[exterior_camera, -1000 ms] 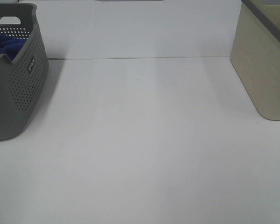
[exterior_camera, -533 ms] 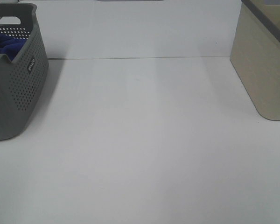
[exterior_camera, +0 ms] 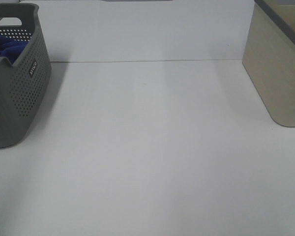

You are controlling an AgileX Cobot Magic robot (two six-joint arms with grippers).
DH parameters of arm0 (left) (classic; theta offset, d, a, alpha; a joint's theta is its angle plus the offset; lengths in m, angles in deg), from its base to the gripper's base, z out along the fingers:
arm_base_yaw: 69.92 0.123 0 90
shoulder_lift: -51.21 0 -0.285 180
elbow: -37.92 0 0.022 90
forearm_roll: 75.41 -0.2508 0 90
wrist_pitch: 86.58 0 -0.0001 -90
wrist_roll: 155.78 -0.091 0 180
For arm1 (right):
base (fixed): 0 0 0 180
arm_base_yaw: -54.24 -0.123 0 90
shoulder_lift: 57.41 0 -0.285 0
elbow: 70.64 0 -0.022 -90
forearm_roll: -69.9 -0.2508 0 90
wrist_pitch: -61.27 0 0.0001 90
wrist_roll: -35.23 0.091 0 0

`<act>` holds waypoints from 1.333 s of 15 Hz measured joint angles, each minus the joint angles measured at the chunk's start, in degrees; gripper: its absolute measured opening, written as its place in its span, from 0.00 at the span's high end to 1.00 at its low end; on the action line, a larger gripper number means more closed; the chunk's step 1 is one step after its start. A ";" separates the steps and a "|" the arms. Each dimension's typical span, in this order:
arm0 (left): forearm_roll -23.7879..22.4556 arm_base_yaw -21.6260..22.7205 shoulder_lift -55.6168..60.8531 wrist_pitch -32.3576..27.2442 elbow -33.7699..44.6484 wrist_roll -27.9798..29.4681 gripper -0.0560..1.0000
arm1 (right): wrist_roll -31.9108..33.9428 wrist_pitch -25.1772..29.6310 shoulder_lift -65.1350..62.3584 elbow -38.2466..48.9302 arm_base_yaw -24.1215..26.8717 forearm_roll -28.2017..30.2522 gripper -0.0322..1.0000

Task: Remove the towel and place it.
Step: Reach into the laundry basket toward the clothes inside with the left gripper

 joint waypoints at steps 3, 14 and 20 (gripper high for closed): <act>-0.40 0.00 -28.07 1.03 -20.97 -10.37 0.01 | 0.00 0.00 0.00 0.00 0.00 0.00 0.28; -12.49 1.09 -71.91 0.00 -46.87 -23.49 0.01 | 0.00 0.00 0.00 0.00 0.00 -0.17 0.28; -12.26 3.32 -80.90 5.79 -46.93 -26.93 0.01 | 0.00 0.00 0.00 0.00 0.00 -0.17 0.28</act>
